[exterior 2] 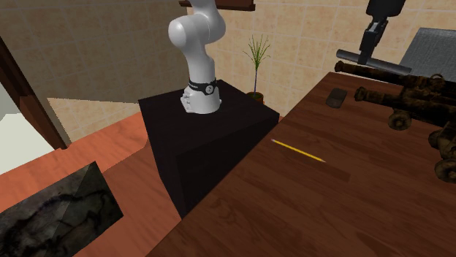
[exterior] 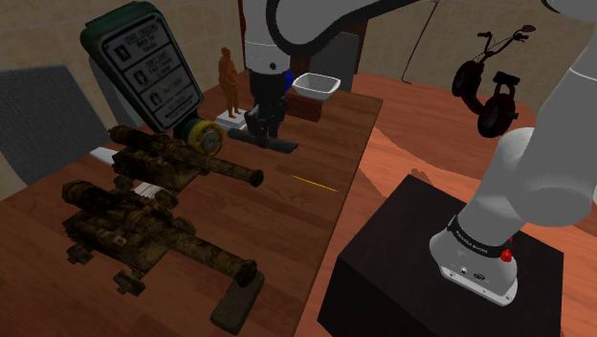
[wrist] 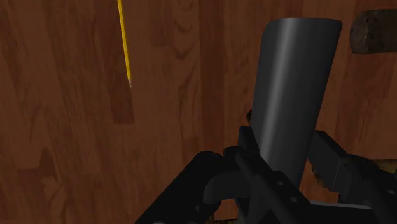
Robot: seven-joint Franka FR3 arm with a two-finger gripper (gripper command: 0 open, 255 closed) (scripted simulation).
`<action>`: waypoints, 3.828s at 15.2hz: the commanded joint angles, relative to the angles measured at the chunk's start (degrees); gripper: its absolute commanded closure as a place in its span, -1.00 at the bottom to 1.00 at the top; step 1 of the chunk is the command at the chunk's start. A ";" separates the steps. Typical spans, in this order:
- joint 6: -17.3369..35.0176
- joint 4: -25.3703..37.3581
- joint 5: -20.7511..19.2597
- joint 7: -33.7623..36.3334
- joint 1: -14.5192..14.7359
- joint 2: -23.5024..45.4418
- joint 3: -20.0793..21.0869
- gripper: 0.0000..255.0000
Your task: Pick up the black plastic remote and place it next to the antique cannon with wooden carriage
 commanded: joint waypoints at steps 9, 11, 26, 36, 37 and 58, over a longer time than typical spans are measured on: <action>-2.03 12.66 -3.57 14.21 7.73 9.98 5.29 1.00; -2.84 16.18 -4.62 16.87 9.52 12.66 5.99 1.00; 6.70 10.10 -5.69 17.43 10.10 16.22 5.72 1.00; 13.21 6.90 -6.72 17.73 10.46 19.63 5.25 1.00; 13.84 6.65 -6.83 17.77 10.51 20.03 5.19 1.00; 26.05 4.42 -9.69 18.84 11.98 30.21 3.29 1.00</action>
